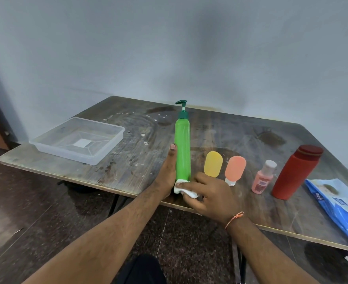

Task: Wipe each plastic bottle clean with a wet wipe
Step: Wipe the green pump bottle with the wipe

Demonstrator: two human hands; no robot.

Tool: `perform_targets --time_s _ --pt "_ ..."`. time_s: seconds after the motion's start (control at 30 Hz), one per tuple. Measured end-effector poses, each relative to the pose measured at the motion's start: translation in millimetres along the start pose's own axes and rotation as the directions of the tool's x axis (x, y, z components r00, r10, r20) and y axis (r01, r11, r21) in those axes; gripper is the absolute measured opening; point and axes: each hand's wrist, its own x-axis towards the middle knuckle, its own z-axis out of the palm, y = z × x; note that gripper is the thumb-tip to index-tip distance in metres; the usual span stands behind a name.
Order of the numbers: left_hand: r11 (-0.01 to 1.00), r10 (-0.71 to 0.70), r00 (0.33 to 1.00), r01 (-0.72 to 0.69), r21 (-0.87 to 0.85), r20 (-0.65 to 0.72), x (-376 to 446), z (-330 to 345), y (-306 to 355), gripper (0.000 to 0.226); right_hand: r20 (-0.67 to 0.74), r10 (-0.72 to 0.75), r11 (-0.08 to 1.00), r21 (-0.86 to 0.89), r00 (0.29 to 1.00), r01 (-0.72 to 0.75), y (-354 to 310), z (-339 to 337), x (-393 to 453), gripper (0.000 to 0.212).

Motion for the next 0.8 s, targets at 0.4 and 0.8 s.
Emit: perform_targets --time_s 0.4,0.8 --pt "1.0 -0.006 0.998 0.005 0.015 0.068 3.3 0.2 -3.0 0.096 -0.187 0.083 0.99 -0.099 0.979 -0.103 -0.8 -1.7 3.5 0.033" --pt "1.0 -0.018 0.999 0.018 0.006 0.032 3.7 -2.8 -4.1 0.11 -0.108 -0.009 0.996 -0.087 0.994 0.0 0.4 3.2 -0.4 0.028"
